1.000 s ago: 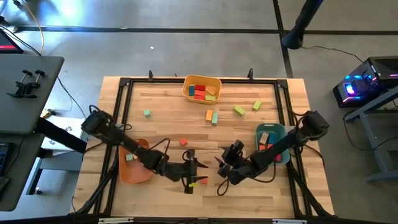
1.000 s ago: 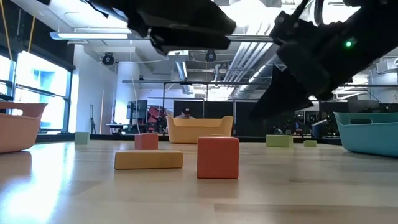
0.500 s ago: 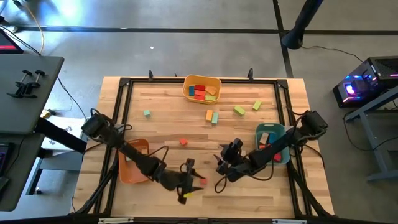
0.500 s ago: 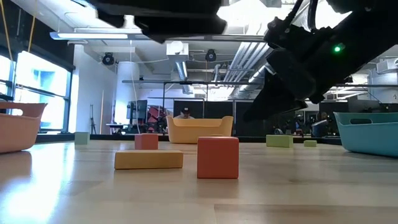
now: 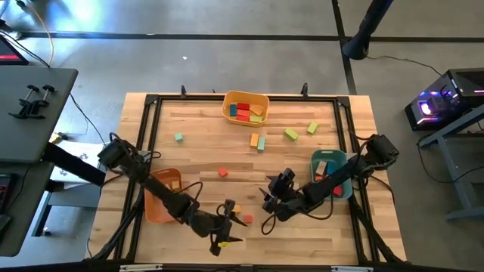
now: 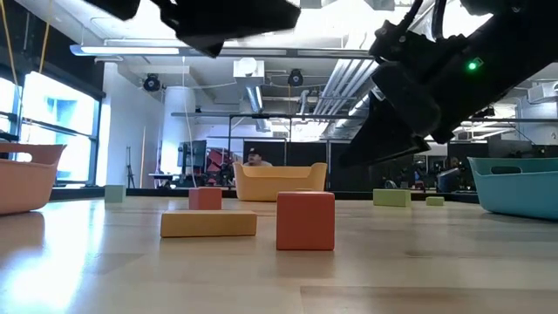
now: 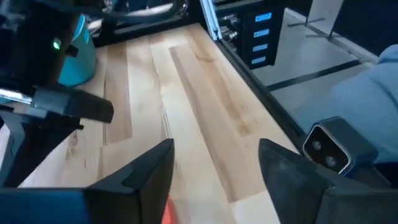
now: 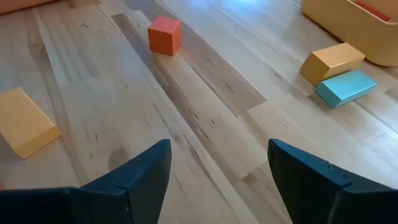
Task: Sort blocks by size
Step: Put the orange square block into the orange bin
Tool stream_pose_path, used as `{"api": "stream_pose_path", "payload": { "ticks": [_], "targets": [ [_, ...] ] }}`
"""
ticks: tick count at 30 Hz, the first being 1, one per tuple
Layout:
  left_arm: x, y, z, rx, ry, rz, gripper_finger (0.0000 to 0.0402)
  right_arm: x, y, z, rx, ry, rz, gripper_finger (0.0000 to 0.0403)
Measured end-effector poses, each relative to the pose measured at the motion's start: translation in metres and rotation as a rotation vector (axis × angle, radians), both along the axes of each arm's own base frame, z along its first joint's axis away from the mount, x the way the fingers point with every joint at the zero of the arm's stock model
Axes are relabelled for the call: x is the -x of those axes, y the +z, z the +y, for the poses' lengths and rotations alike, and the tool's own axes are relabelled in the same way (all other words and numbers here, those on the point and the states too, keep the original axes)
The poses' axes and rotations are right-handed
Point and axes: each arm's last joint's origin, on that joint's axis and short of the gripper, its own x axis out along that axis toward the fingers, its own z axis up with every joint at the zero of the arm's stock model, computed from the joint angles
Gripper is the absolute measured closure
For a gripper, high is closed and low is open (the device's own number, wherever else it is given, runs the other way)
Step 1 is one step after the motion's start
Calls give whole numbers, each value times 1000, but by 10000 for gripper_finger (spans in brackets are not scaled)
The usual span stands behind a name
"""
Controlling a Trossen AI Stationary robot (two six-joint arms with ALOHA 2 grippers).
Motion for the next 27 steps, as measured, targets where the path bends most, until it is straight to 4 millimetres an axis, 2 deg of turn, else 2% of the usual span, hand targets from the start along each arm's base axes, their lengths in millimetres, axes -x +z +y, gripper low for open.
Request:
{"api": "stream_pose_path", "payload": {
  "ticks": [4, 7, 10, 15, 18, 27],
  "targets": [
    [-4, -1, 6, 0, 25, 12, 144, 0, 0, 0, -4, -1, -4, 140],
    [-8, -3, 14, 12, 127, 3, 134, 0, 0, 0, -5, -1, -4, 140],
    [-13, -14, 22, 31, 244, 23, 135, 0, 0, 0, -8, 0, -5, 140],
    [-23, -43, 25, 145, 195, 110, 137, 0, 0, 1, -23, -8, -14, 140],
    [-25, -57, 24, 150, 201, 128, 137, 0, 0, 2, -23, -4, -15, 140],
    [-26, -74, 24, 169, 233, 154, 157, 1, 0, 4, -26, 3, -20, 140]
  ]
}}
